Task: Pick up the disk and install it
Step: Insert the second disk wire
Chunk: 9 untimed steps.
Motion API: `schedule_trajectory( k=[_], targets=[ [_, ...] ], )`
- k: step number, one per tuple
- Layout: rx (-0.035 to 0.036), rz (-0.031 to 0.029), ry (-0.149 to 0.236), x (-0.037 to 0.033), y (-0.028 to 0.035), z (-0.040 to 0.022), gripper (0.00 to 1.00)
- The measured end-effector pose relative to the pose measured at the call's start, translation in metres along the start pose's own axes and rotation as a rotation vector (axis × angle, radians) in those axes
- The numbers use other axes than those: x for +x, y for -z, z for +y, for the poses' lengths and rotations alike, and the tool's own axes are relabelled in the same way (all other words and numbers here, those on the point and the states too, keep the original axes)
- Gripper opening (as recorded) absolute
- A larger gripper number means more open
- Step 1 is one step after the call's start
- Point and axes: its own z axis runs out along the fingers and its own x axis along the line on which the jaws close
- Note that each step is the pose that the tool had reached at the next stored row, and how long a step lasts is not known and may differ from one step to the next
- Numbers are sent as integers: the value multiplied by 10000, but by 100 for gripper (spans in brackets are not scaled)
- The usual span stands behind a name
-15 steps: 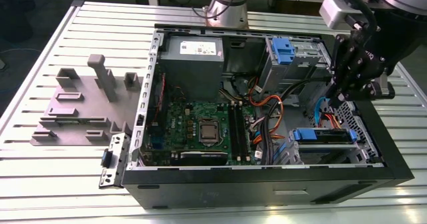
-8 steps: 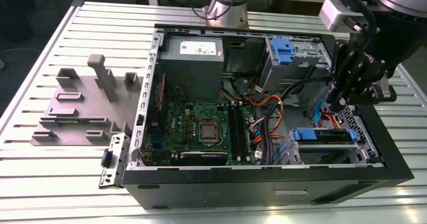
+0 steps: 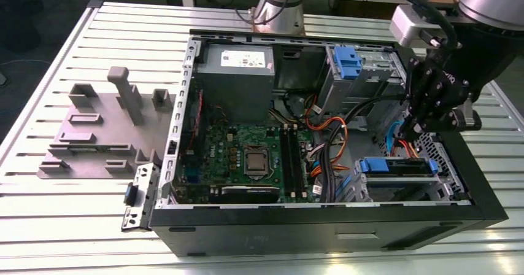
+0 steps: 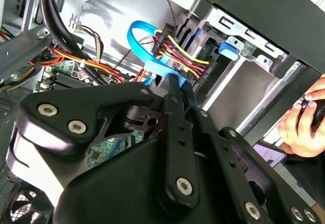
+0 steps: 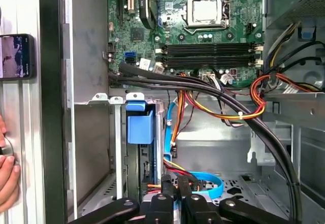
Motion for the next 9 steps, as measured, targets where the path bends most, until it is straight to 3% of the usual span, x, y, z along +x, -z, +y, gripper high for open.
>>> schedule_trajectory(
  k=[9],
  targets=[
    [35,-38,72,76,-24,93,16]
  ],
)
